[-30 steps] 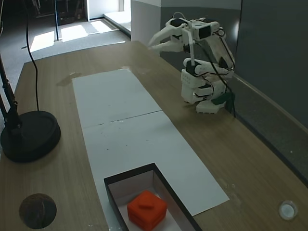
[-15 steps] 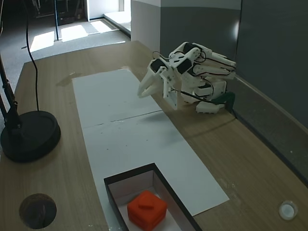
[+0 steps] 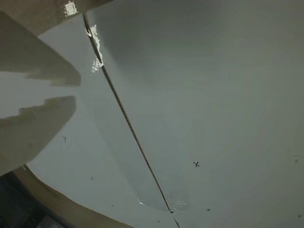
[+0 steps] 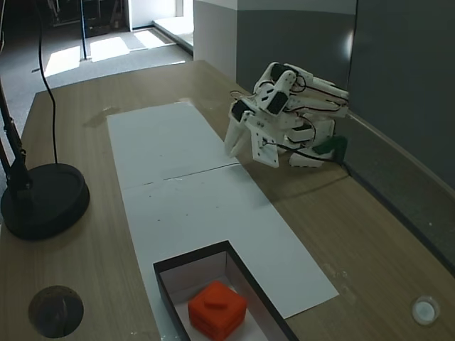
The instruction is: Grab a orange square and put it in the box.
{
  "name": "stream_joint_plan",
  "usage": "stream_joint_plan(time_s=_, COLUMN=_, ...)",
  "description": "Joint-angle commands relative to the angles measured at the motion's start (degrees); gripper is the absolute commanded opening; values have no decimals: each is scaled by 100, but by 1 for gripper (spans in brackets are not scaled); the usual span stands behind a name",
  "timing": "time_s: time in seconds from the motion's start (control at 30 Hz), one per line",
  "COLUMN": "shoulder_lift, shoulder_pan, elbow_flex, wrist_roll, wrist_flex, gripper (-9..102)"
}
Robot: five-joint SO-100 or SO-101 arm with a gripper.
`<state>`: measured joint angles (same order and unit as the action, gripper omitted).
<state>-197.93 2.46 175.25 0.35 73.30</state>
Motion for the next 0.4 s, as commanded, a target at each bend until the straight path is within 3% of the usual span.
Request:
stream_joint_plan(time_s=0.0, shoulder_lift=-123, shoulder_pan=132, elbow_flex=-343, wrist_roll=132, wrist_flex=70, gripper=0)
stream_joint_plan(time_s=0.37, shoulder_lift=-123, shoulder_pan=123, elbow_flex=-334, wrist_roll=123, wrist_flex=79, gripper=0)
